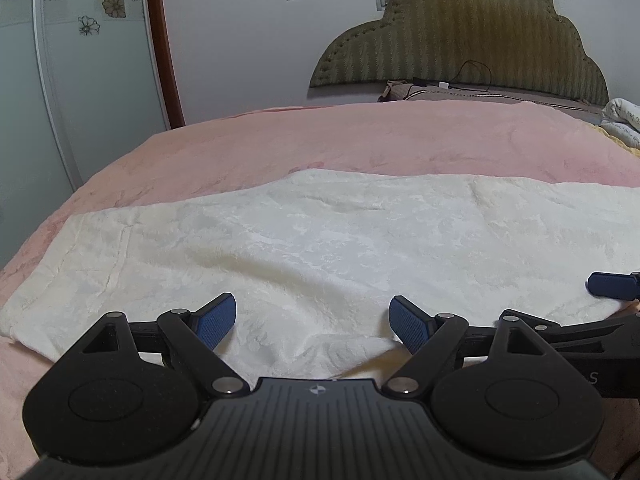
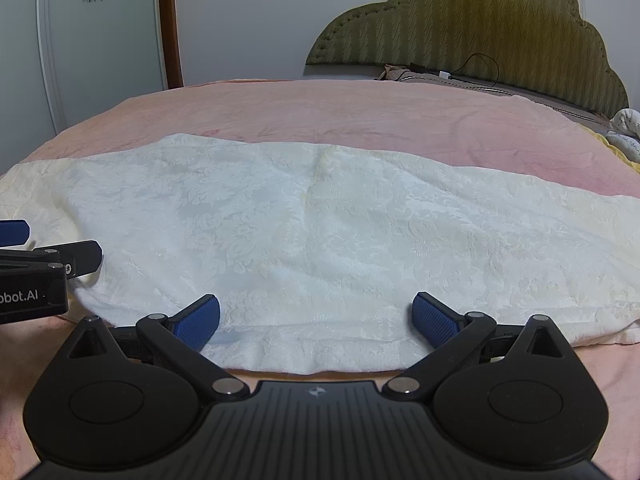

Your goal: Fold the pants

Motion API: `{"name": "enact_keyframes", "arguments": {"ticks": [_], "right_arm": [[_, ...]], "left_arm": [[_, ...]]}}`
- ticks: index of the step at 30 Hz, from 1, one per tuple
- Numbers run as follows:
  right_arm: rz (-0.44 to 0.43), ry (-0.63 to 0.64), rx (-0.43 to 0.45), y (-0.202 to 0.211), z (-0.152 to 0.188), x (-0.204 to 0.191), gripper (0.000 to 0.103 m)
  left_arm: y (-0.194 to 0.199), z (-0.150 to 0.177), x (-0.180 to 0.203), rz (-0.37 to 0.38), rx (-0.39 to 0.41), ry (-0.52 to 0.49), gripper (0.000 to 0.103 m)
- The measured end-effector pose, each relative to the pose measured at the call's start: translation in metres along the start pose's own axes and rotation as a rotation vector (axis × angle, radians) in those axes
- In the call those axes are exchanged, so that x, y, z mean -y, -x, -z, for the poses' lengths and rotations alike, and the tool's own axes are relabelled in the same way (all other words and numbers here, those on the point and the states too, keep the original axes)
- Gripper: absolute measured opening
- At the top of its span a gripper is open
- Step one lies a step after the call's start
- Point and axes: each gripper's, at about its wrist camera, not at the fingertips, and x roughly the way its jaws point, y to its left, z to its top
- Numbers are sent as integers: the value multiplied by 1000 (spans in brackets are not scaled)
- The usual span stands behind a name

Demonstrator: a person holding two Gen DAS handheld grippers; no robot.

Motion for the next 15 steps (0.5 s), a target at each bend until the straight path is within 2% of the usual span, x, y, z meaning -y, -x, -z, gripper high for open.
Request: {"name": "enact_keyframes", "arguments": {"ticks": [15], "right_arm": [[-1, 0, -1, 0, 0, 0, 103]], "left_arm": [[0, 0, -1, 2, 3, -11, 87]]}}
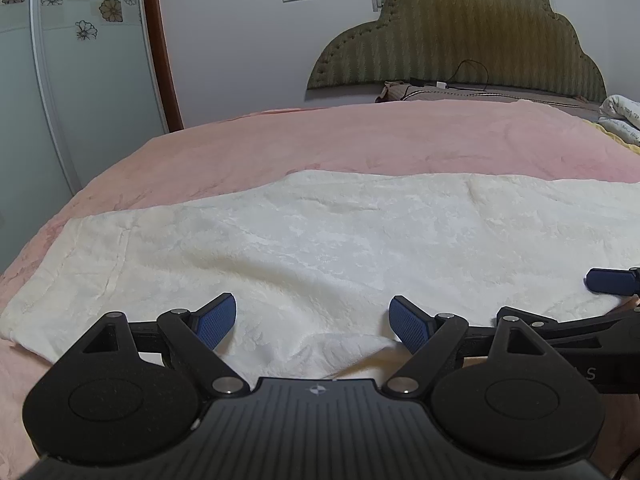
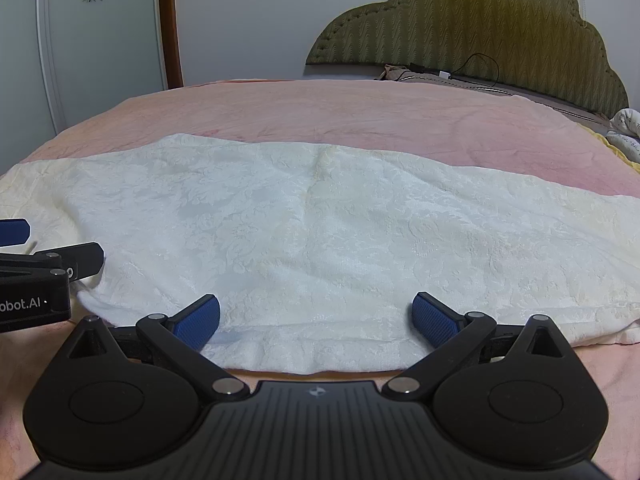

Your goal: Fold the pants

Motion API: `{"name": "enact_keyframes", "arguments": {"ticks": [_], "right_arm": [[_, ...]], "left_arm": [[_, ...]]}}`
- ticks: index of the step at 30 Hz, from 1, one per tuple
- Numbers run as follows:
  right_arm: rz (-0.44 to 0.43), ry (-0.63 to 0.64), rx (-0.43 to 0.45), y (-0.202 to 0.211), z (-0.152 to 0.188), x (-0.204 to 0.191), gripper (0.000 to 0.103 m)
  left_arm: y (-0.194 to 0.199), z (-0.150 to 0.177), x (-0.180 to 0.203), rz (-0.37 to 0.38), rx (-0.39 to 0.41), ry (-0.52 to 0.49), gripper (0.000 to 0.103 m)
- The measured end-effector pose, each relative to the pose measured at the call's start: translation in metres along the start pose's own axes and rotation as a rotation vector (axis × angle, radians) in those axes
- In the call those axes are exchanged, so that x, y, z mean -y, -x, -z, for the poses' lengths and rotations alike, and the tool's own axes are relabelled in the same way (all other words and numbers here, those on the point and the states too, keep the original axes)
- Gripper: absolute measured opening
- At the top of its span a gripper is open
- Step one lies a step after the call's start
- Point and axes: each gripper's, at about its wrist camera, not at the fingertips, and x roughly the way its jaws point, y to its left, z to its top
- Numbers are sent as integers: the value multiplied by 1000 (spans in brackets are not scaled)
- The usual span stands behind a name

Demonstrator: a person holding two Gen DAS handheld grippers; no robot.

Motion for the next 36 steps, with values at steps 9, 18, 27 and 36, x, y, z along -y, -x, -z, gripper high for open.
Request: {"name": "enact_keyframes", "arguments": {"ticks": [9, 18, 27, 36], "right_arm": [[-1, 0, -1, 0, 0, 0, 103], [-1, 0, -1, 0, 0, 0, 103], [-3, -1, -3, 0, 0, 0, 103], [-3, -1, -3, 0, 0, 0, 103]], "left_arm": [[1, 0, 0, 0, 2, -5, 87], [0, 1, -1, 2, 7, -11, 87], [0, 1, 0, 2, 9, -15, 87], [0, 1, -1, 2, 10, -16, 87]]}}
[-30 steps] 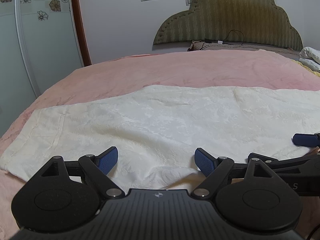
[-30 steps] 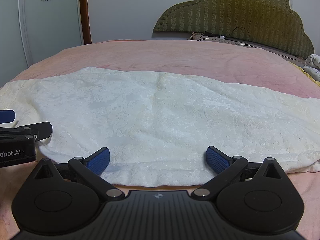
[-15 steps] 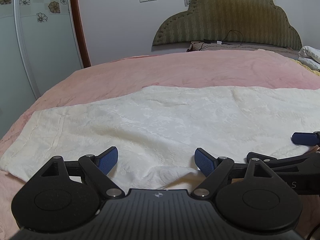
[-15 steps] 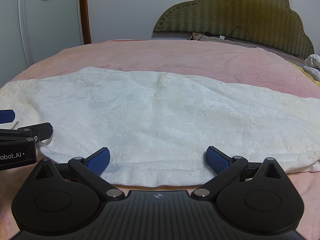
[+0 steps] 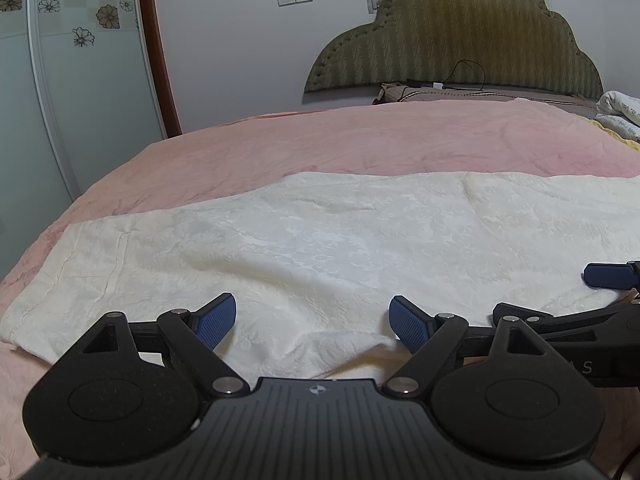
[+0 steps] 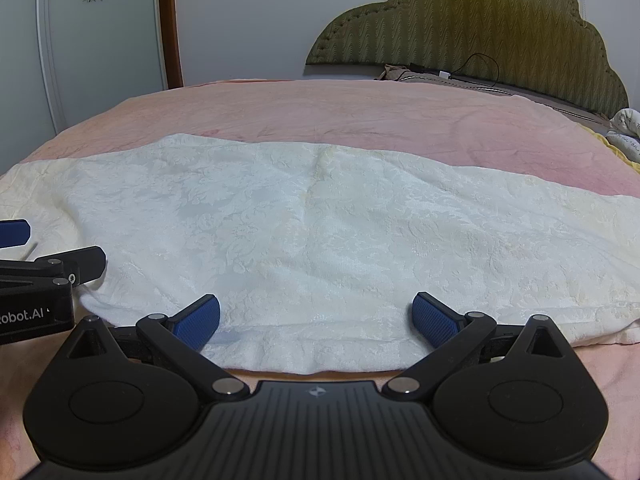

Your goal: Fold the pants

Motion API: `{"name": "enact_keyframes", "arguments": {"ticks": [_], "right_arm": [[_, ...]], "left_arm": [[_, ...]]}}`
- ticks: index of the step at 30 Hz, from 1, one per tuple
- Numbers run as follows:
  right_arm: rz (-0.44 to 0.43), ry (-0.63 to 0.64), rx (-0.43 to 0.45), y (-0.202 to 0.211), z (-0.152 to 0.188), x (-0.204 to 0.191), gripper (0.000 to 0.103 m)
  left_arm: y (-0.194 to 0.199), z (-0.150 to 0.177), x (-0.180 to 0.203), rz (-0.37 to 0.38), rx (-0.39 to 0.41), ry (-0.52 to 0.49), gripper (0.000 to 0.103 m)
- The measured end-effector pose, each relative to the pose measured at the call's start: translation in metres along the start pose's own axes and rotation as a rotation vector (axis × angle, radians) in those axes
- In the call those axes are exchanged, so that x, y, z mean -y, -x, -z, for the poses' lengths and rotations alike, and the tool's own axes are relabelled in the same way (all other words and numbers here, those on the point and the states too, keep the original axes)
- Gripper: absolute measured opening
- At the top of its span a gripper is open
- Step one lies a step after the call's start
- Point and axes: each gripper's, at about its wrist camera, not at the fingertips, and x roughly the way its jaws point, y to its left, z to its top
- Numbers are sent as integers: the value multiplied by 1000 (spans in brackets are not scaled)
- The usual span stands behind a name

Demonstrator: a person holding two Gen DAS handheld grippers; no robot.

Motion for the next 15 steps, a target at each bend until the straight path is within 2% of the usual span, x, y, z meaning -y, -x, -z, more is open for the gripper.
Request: {"name": "enact_keyframes", "arguments": {"ticks": [15], "right_arm": [[-2, 0, -2, 0, 0, 0, 103]], "left_arm": [[2, 0, -1, 1, 14, -7, 87]]}}
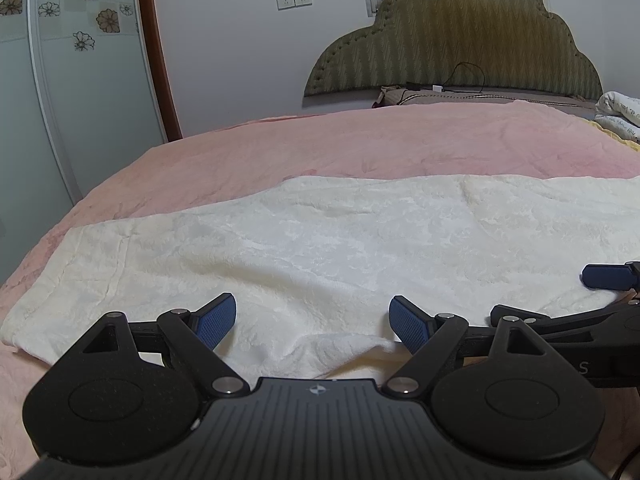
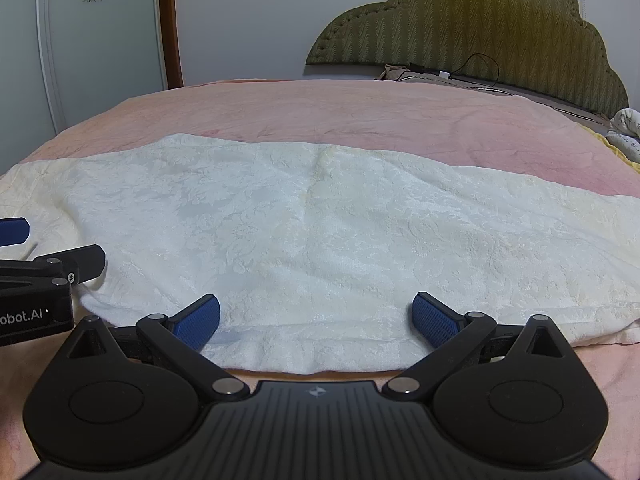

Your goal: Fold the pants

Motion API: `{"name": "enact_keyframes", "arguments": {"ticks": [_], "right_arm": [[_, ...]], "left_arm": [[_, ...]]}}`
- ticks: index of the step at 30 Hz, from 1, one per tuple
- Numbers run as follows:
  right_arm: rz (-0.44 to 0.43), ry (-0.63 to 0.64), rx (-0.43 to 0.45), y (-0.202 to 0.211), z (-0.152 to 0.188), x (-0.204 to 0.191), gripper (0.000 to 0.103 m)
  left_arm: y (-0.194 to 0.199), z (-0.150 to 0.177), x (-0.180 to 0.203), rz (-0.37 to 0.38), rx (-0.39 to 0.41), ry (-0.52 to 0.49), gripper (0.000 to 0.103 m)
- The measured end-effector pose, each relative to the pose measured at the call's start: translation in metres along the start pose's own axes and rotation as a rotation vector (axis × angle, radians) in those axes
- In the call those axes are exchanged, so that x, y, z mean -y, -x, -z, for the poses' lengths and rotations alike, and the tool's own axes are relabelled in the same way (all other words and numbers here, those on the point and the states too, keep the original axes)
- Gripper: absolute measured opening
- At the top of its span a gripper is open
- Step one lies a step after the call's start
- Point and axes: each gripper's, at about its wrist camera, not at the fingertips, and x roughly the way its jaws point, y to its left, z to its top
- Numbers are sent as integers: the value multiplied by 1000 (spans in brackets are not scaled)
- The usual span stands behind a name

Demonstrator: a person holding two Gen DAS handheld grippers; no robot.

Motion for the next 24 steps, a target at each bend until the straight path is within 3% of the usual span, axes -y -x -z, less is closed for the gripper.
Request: {"name": "enact_keyframes", "arguments": {"ticks": [24], "right_arm": [[0, 0, 0, 0, 0, 0, 103]], "left_arm": [[1, 0, -2, -3, 9, 6, 87]]}}
